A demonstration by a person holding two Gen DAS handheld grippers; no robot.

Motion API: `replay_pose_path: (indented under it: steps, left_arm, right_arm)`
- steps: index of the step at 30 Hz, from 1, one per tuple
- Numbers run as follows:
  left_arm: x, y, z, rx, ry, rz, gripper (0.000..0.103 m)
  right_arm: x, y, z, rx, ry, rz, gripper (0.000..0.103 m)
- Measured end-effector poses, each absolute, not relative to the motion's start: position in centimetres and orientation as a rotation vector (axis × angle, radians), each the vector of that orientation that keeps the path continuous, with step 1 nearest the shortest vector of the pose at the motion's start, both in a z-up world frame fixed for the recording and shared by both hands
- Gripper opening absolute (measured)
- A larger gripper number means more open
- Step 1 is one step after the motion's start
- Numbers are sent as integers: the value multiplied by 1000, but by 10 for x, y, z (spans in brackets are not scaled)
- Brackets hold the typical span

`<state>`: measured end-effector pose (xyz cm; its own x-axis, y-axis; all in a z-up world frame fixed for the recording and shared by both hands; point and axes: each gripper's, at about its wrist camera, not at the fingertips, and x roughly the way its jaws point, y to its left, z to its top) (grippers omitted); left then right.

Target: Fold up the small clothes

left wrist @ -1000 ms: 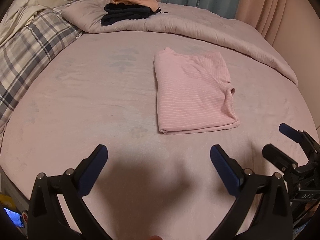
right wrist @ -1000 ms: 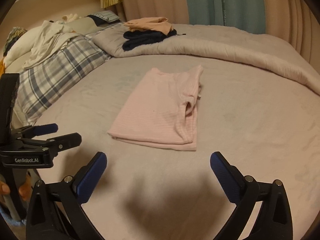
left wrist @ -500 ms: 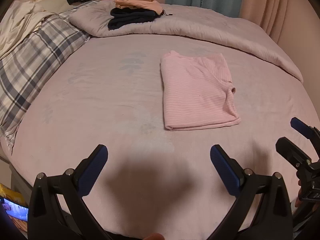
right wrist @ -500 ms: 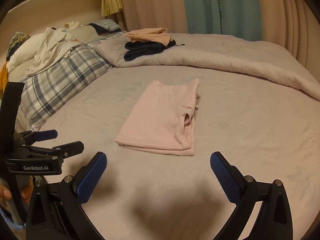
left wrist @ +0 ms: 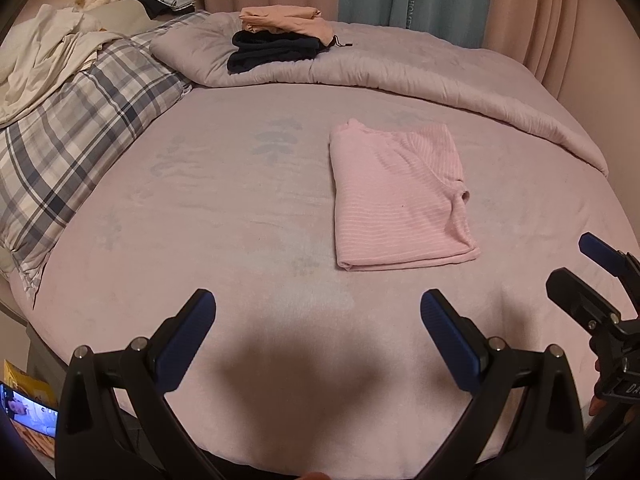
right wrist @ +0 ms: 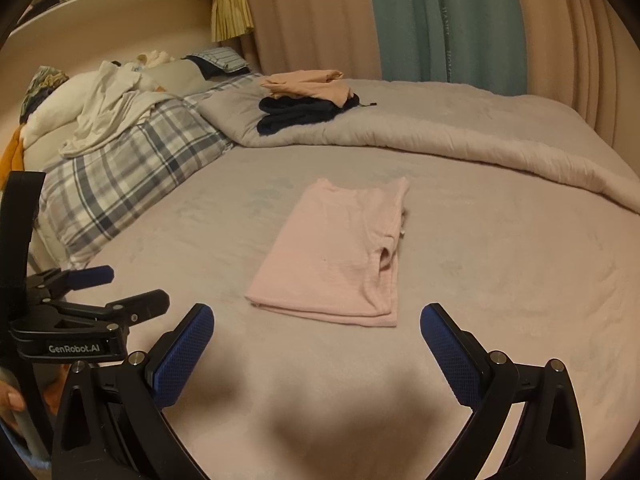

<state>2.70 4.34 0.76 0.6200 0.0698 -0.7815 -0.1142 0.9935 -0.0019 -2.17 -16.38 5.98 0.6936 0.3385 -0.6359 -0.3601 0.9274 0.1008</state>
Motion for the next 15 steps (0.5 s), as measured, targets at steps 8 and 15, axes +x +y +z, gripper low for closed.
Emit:
replay_pose_path:
  steps: [8, 15]
  left_arm:
    - [29, 43, 9, -54, 894, 98, 102]
    - [31, 45, 9, -52, 893, 96, 102]
  right_arm:
    - [-21, -164, 60, -22, 713, 382, 102]
    - [-20, -166, 59, -21, 718, 384, 102]
